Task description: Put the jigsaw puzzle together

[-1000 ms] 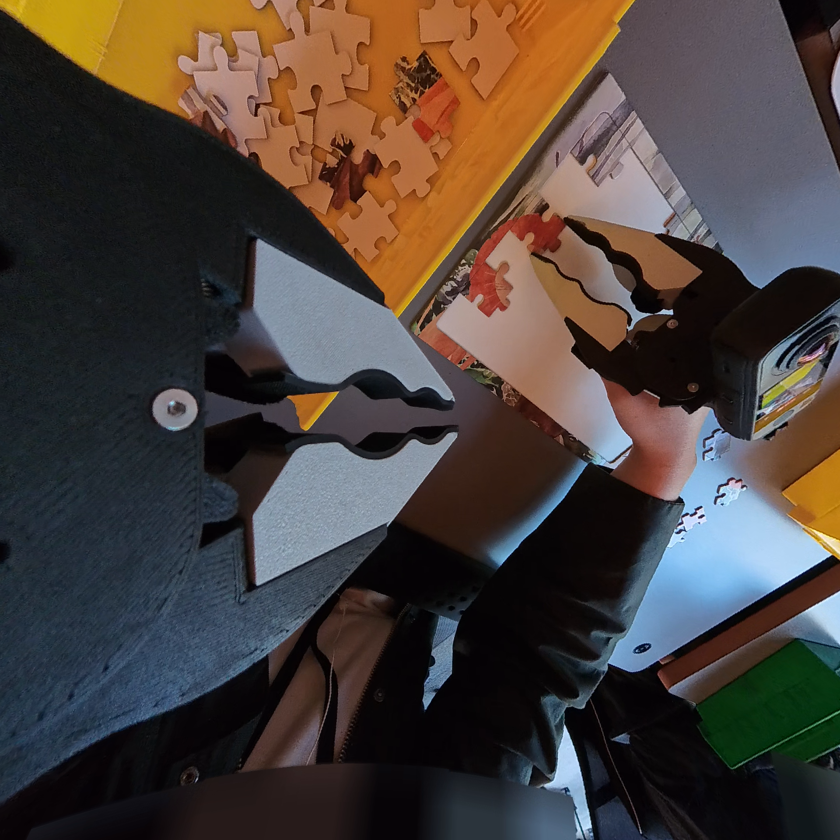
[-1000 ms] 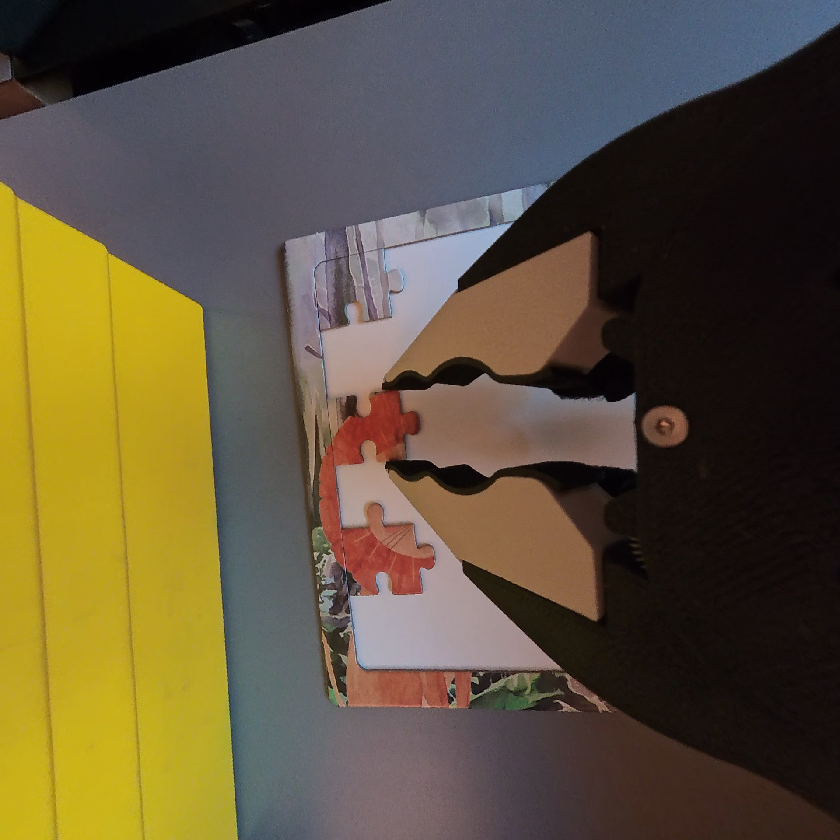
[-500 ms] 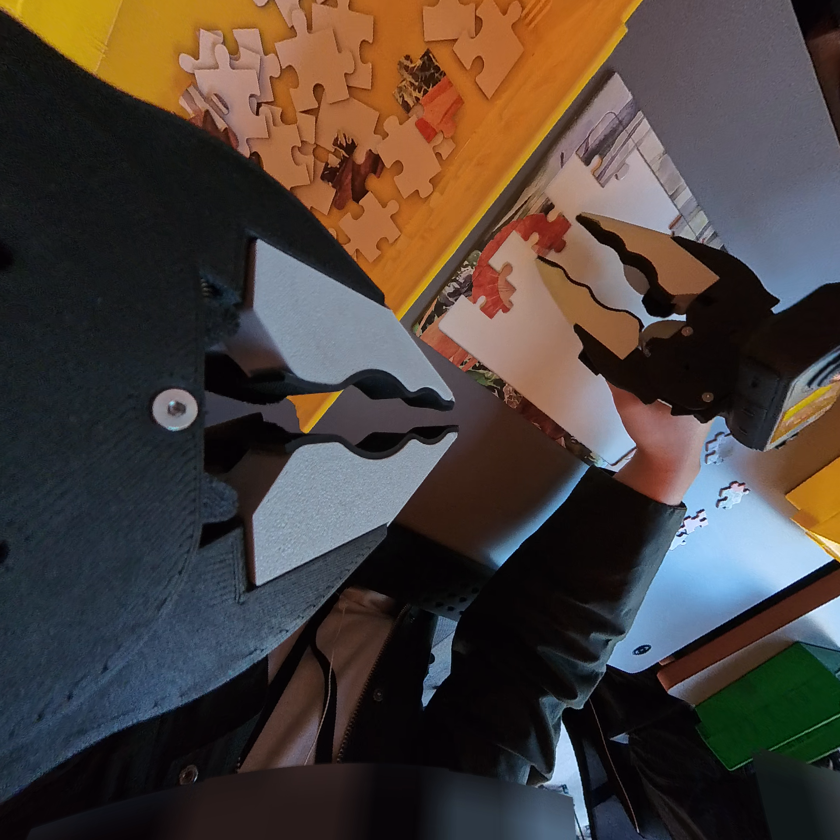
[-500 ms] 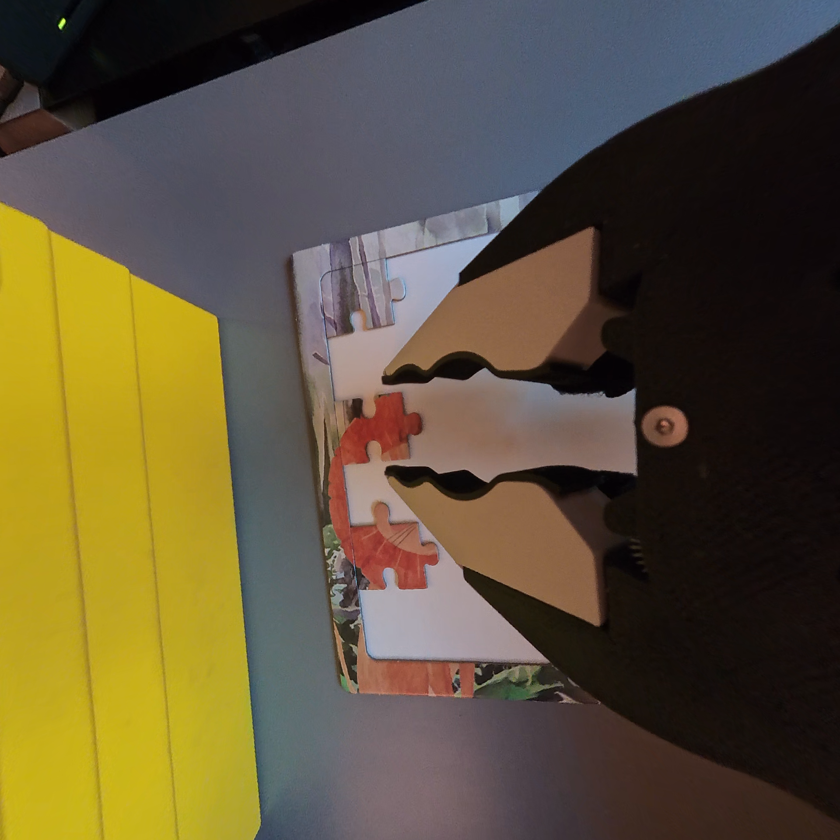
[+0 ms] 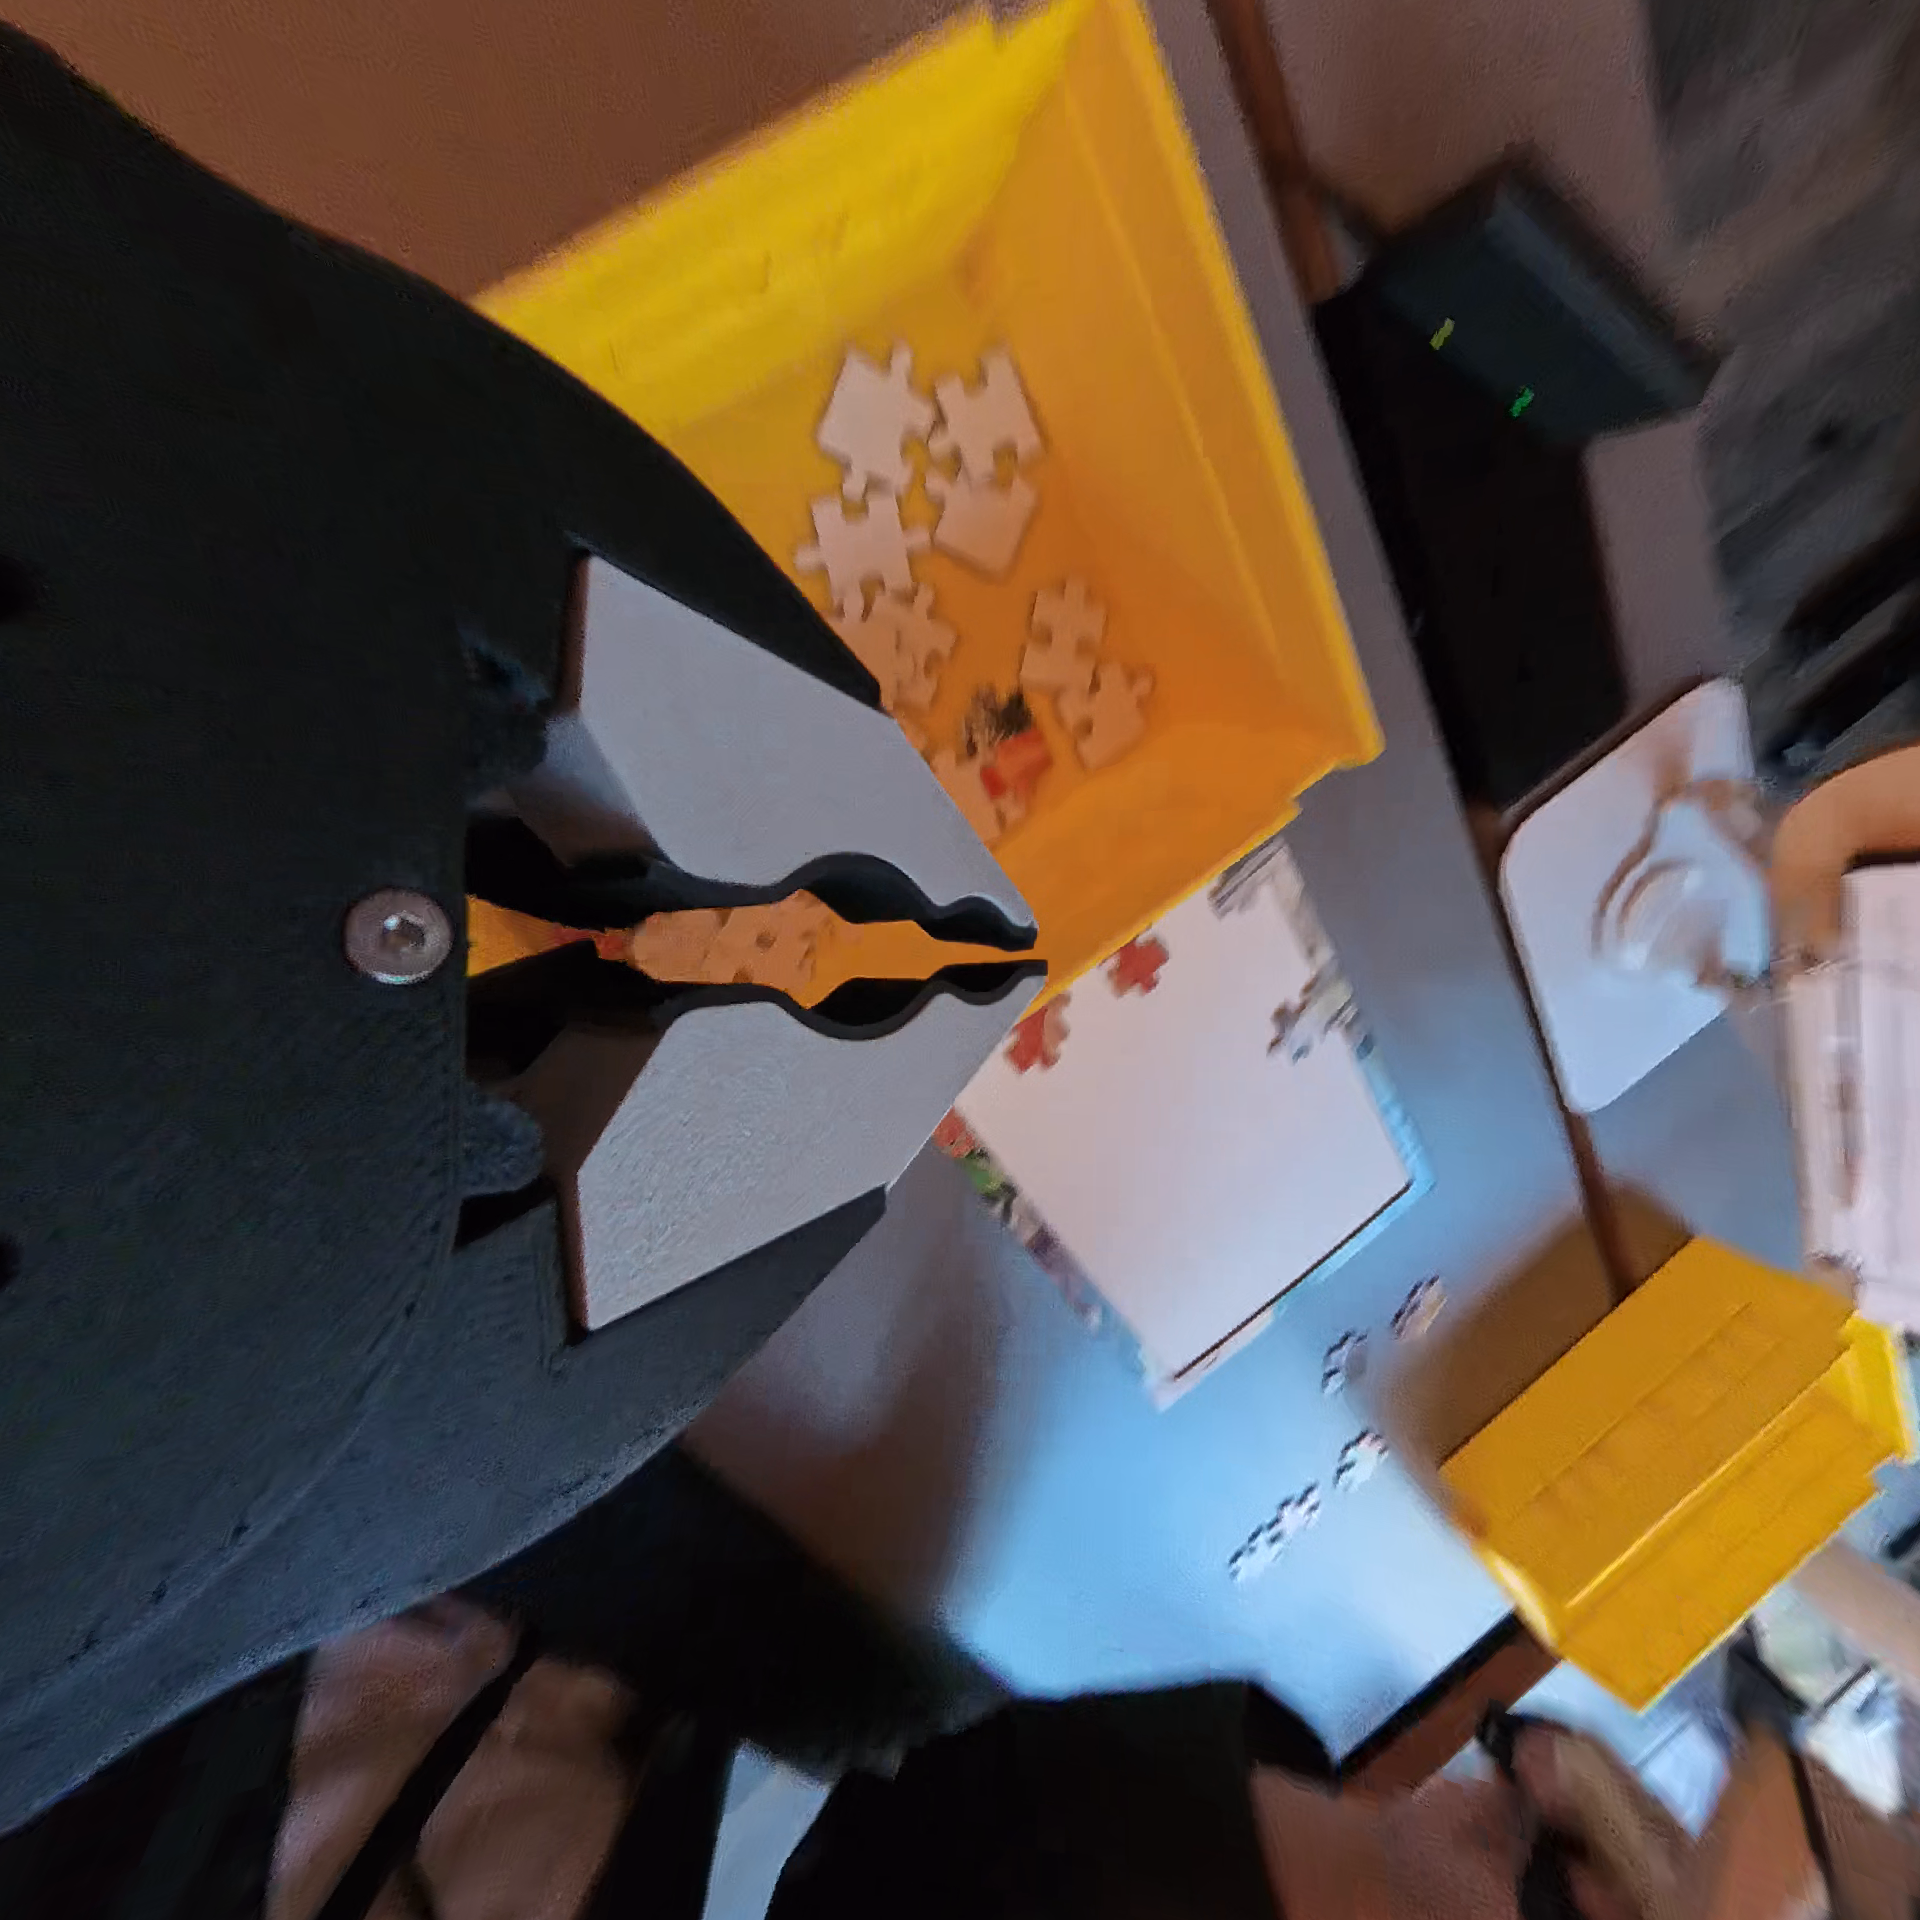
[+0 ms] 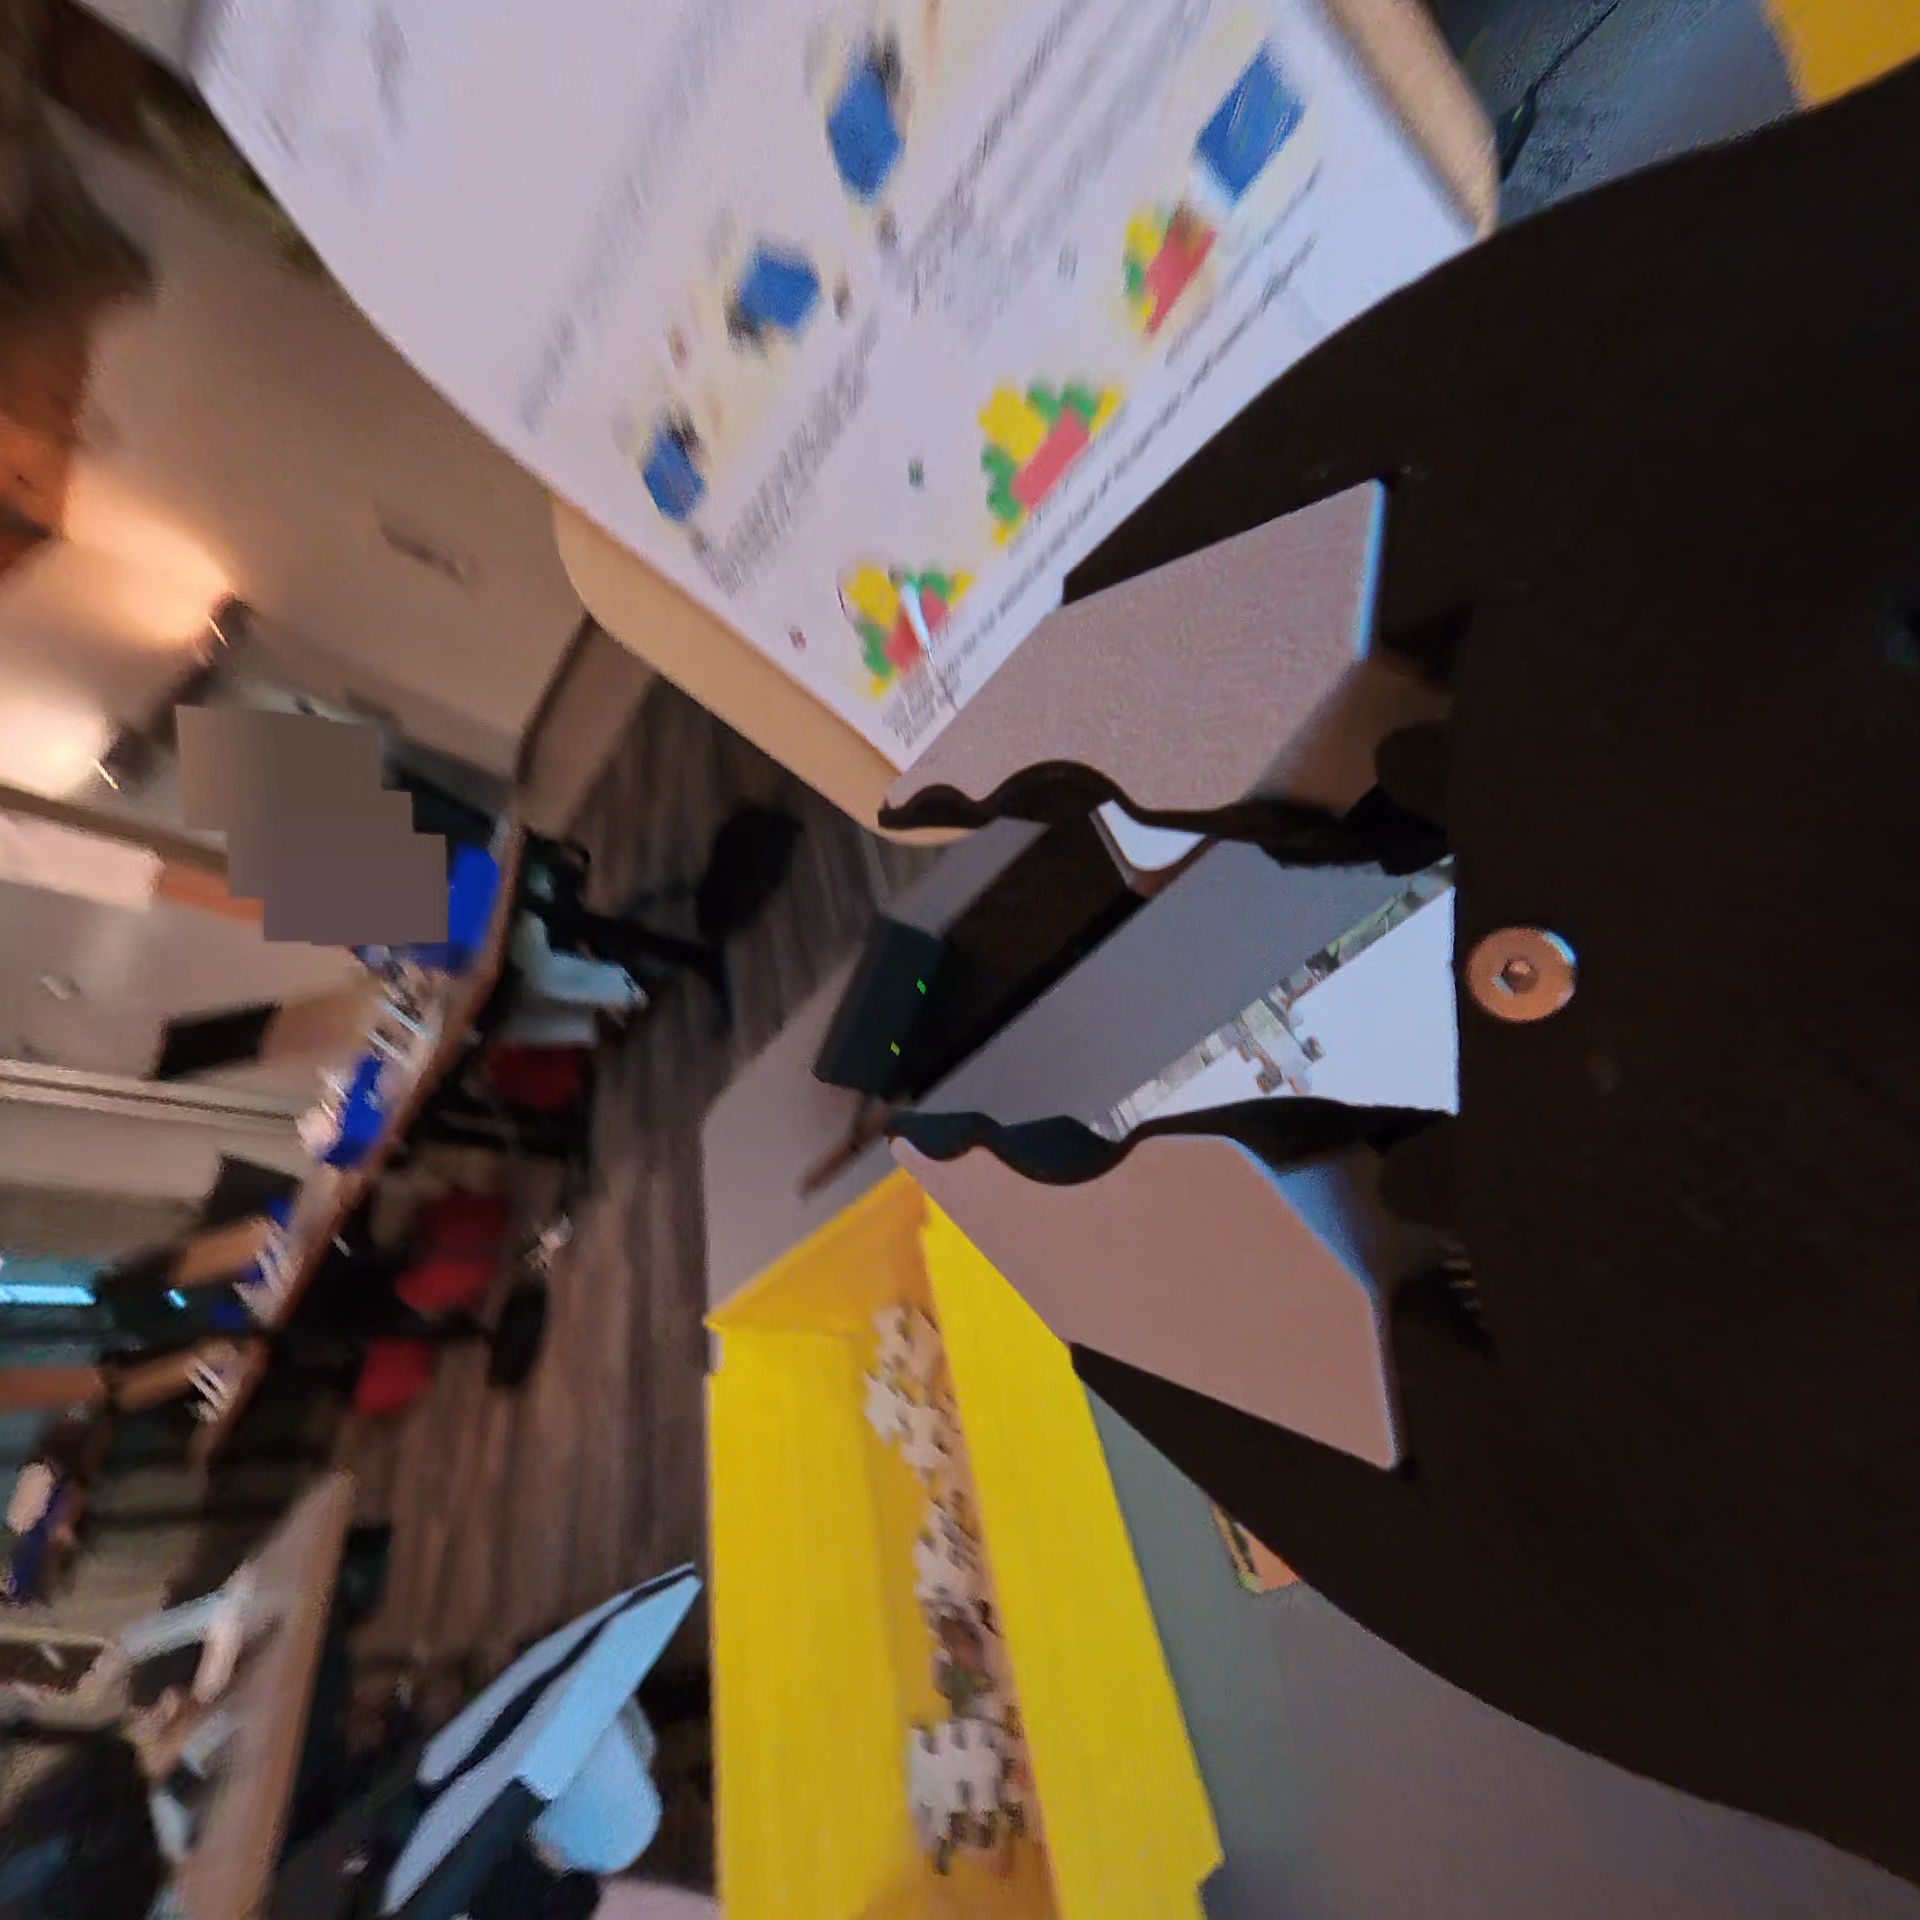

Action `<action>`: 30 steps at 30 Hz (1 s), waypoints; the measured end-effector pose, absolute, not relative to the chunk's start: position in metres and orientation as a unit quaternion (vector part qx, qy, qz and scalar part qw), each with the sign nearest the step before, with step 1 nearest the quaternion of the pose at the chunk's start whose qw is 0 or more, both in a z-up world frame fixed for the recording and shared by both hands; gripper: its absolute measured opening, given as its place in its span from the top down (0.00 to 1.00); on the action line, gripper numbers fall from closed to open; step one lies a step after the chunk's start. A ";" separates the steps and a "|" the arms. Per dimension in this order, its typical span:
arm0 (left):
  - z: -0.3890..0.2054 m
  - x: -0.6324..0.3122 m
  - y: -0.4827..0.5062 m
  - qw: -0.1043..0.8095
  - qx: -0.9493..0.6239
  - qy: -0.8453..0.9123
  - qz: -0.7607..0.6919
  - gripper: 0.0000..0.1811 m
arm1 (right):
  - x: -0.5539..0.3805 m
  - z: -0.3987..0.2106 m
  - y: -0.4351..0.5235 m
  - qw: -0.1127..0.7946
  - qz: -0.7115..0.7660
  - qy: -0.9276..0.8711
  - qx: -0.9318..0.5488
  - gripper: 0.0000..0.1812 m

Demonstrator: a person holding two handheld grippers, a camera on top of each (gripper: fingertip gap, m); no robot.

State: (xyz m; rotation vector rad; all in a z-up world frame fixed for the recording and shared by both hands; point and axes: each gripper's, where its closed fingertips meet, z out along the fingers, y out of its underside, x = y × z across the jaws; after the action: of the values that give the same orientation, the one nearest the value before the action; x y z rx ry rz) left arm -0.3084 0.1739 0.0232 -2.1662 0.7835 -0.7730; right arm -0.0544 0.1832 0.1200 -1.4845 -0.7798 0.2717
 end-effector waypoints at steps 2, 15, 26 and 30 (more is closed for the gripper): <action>0.043 -0.316 0.179 0.408 -0.814 0.300 -0.285 1.00 | -0.034 0.150 0.159 0.685 0.118 -0.311 -0.648 0.65; 0.039 -0.348 0.200 0.530 -0.771 0.339 -0.095 0.82 | 0.064 0.190 0.105 0.736 0.191 -0.150 -0.632 0.65; -0.064 -0.352 0.181 0.267 -0.896 0.340 -0.098 0.87 | 0.075 0.175 0.118 0.727 0.189 -0.150 -0.642 0.65; -0.097 -0.358 0.174 0.176 -0.935 0.289 -0.108 0.86 | 0.068 0.171 0.120 0.719 0.192 -0.161 -0.648 0.64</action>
State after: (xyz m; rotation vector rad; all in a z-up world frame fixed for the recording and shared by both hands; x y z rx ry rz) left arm -0.3583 0.1743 -0.0968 -2.6474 0.8188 -0.3066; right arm 0.0680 0.1199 0.1708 -1.4338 -0.3561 0.4243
